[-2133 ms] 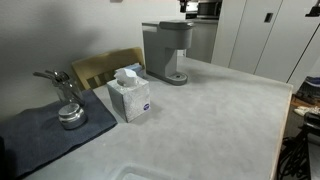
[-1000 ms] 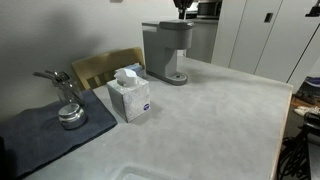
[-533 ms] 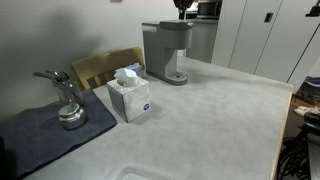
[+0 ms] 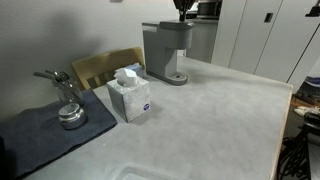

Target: Press the top of the coffee maker

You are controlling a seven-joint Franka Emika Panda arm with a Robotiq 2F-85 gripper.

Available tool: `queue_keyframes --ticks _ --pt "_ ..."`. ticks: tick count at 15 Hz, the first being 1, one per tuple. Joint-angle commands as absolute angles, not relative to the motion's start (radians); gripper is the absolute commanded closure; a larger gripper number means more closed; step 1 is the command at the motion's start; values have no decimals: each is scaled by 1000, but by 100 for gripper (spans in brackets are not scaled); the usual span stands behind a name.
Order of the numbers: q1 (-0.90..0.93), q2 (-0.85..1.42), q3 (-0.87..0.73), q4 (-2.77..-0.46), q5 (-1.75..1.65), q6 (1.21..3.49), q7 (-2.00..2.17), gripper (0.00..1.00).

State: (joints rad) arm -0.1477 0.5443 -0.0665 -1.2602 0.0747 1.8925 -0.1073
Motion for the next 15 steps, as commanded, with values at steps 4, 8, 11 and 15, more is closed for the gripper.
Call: queue_keyframes --ticks 4,8,11,15 --pt "-172 557 -62 -1311 83 1897 -130 100" --pt "-178 560 -64 -1323 82 1892 -127 100" --pt "-181 560 -64 -1316 82 1890 -126 100" --pt "-176 555 -62 -1297 78 1887 -127 100"
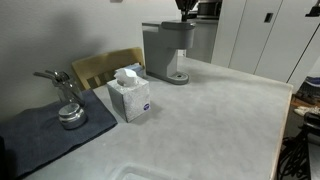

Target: Press the top of the coffee maker

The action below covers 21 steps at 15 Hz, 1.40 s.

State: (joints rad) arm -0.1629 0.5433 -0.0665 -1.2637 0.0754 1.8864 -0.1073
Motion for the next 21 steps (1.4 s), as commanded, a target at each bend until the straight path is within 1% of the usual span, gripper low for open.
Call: queue_keyframes --ticks 1,8,14,15,18,19,21 --pt "-175 557 -60 -1286 80 1888 -128 100" --pt "-167 552 -56 -1225 72 1882 -133 100" --pt "-159 566 -54 -1129 51 1877 -146 100" --pt "-158 571 -55 -1110 50 1871 -144 79" --pt "-152 580 -63 -1078 55 1851 -116 60" --pt "-152 545 -59 -1137 63 1884 -120 76" --pt "-152 547 -59 -1128 63 1879 -119 61"
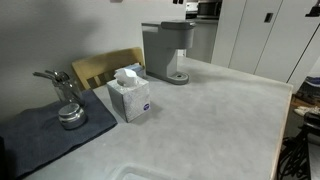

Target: Press the top of the coffee maker

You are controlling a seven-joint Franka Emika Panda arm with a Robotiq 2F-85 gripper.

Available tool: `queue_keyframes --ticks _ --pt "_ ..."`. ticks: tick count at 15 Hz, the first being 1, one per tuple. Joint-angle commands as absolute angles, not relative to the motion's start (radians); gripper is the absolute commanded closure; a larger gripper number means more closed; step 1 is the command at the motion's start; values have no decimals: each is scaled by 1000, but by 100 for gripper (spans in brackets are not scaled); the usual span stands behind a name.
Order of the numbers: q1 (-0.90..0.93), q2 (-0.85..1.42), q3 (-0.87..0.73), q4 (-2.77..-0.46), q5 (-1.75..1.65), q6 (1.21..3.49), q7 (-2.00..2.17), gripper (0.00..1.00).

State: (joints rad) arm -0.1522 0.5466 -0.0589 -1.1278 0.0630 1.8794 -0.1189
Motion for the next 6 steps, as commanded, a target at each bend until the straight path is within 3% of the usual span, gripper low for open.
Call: queue_keyframes --ticks 1,6 --pt "-152 548 -59 -1125 63 1879 -119 59" --pt "-152 561 -59 -1114 63 1879 -118 59"
